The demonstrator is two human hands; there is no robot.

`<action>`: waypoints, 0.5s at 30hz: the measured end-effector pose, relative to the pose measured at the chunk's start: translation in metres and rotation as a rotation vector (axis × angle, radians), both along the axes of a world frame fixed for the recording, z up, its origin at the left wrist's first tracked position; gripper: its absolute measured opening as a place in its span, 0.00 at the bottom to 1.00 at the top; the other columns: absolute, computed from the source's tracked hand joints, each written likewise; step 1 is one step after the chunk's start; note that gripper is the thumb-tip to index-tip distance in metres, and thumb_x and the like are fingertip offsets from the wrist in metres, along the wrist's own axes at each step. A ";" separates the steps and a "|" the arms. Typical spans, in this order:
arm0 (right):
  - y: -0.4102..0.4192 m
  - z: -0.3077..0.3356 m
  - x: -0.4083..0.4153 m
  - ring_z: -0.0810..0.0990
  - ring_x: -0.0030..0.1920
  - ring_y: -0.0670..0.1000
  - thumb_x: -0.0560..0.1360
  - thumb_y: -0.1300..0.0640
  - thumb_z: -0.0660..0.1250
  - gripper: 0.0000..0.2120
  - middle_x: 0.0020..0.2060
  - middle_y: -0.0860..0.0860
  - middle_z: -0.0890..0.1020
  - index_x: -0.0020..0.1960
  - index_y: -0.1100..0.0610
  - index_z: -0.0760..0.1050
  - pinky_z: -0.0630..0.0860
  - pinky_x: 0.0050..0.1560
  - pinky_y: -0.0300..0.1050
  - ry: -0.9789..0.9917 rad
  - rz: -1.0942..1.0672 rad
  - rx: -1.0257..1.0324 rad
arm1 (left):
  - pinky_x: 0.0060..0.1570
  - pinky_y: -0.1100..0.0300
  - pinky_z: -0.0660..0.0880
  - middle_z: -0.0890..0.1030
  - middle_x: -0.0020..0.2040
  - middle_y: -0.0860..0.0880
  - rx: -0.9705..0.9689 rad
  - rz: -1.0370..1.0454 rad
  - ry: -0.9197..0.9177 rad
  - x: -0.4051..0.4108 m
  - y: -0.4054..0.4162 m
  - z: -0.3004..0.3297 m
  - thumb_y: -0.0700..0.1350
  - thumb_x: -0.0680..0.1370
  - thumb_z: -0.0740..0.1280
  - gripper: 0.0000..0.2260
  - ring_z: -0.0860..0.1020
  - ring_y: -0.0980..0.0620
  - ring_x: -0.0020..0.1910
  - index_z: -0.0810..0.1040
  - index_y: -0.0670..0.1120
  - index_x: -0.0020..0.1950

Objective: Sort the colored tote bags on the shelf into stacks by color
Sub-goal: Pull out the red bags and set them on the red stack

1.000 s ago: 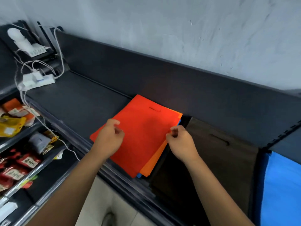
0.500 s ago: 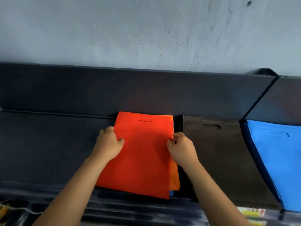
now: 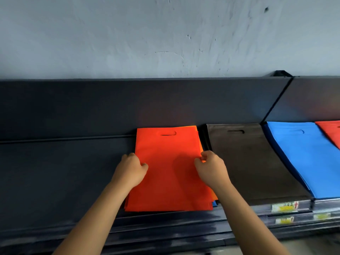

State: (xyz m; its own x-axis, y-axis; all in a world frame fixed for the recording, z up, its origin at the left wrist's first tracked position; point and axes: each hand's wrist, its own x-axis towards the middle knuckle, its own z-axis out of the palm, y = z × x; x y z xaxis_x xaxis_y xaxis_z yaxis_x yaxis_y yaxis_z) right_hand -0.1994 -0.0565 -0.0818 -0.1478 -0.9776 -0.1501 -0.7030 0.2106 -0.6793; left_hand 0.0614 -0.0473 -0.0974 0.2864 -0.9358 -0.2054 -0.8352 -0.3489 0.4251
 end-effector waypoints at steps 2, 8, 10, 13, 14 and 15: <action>0.002 0.001 0.004 0.81 0.64 0.59 0.81 0.53 0.66 0.24 0.65 0.56 0.82 0.75 0.60 0.73 0.74 0.55 0.47 -0.016 -0.001 0.021 | 0.33 0.55 0.73 0.77 0.49 0.44 -0.012 0.002 0.020 0.005 0.000 -0.001 0.53 0.79 0.66 0.13 0.80 0.47 0.38 0.75 0.43 0.50; -0.001 0.002 0.007 0.79 0.51 0.49 0.80 0.54 0.68 0.27 0.50 0.47 0.79 0.77 0.60 0.70 0.74 0.51 0.47 -0.200 -0.056 0.094 | 0.29 0.58 0.70 0.78 0.47 0.42 -0.006 0.052 0.044 0.022 0.002 -0.004 0.53 0.79 0.67 0.13 0.81 0.45 0.36 0.74 0.43 0.48; -0.003 0.005 0.009 0.78 0.52 0.49 0.81 0.54 0.68 0.29 0.52 0.49 0.77 0.79 0.61 0.68 0.73 0.53 0.47 -0.306 -0.084 0.126 | 0.28 0.58 0.70 0.78 0.47 0.42 0.000 0.057 0.029 0.022 0.003 -0.007 0.53 0.80 0.67 0.14 0.81 0.45 0.34 0.75 0.42 0.46; -0.005 0.007 0.013 0.78 0.46 0.45 0.81 0.56 0.70 0.29 0.48 0.48 0.79 0.79 0.63 0.67 0.75 0.54 0.47 -0.432 -0.122 0.162 | 0.28 0.59 0.68 0.79 0.47 0.42 -0.003 0.059 0.017 0.022 0.007 -0.011 0.54 0.81 0.67 0.15 0.80 0.46 0.34 0.75 0.42 0.45; -0.006 0.006 0.015 0.81 0.47 0.48 0.81 0.57 0.70 0.27 0.49 0.50 0.81 0.77 0.64 0.70 0.78 0.55 0.49 -0.491 -0.126 0.196 | 0.29 0.58 0.70 0.79 0.48 0.42 -0.004 0.068 0.032 0.023 0.008 -0.013 0.54 0.81 0.66 0.14 0.80 0.46 0.35 0.76 0.43 0.45; -0.008 0.004 0.016 0.85 0.48 0.52 0.81 0.57 0.71 0.22 0.50 0.53 0.85 0.72 0.65 0.75 0.82 0.57 0.52 -0.558 -0.125 0.233 | 0.31 0.56 0.73 0.81 0.48 0.42 -0.016 0.077 0.057 0.025 0.009 -0.013 0.55 0.81 0.66 0.14 0.81 0.46 0.35 0.77 0.44 0.47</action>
